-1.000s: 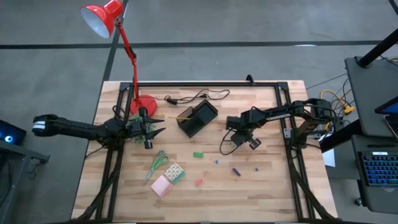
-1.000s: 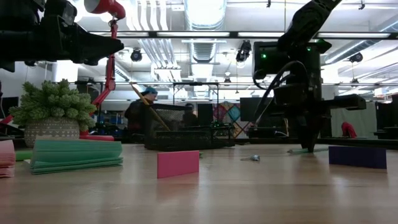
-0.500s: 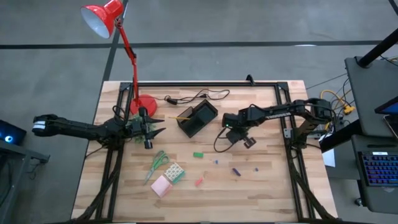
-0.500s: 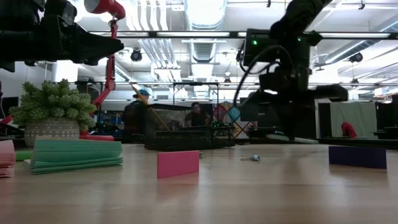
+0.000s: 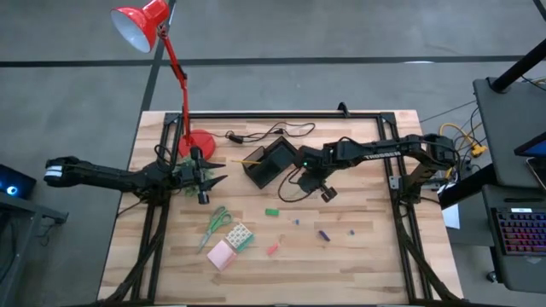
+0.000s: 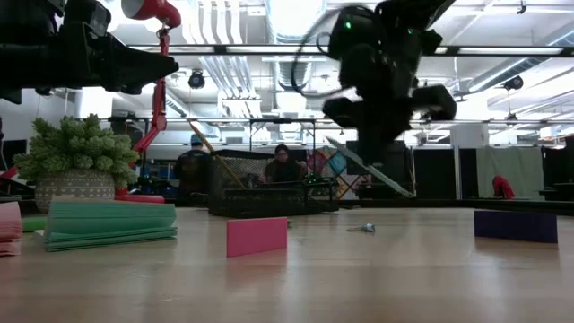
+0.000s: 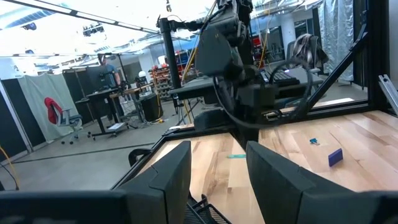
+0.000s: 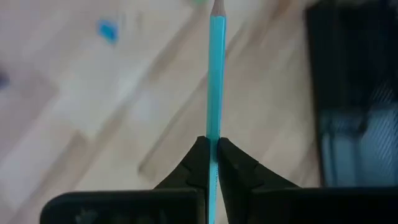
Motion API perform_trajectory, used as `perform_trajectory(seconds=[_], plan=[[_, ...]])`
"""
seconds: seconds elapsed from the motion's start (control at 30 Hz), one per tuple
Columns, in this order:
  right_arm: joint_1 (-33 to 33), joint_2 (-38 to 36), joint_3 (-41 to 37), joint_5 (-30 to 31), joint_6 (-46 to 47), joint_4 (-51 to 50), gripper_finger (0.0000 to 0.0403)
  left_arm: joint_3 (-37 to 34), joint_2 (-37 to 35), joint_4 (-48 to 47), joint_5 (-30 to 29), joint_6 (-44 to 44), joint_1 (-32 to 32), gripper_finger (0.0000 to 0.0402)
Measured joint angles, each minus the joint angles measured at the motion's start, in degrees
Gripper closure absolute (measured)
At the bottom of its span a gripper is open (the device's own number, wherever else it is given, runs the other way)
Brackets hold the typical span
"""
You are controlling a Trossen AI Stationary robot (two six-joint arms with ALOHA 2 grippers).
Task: Pick and place office supplies into organizer
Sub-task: Put the light blue pencil into the black desk organizer
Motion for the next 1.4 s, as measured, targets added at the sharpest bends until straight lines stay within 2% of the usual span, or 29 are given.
perform_trajectory(seconds=[0.1,0.3,0.5,1.2,1.4], plan=[[0.0,0.0,1.2,-2.6,0.0,2.3,0.039,0.0,0.0,0.0,0.0,0.0,0.0,0.0259],[0.0,0.0,3.6,-3.3,-0.1,2.6,0.039,0.0,0.0,0.0,0.0,0.0,0.0,0.0259],[0.0,0.0,5.1,-8.0,0.1,5.2,0.039,0.0,0.0,0.0,0.0,0.0,0.0,0.0259],[-0.4,0.0,5.3,-8.9,6.2,35.5,0.039,0.0,0.0,0.0,0.0,0.0,0.0,0.0259],[-0.7,0.0,4.6,-14.5,8.6,44.3,0.039,0.0,0.0,0.0,0.0,0.0,0.0,0.0259]])
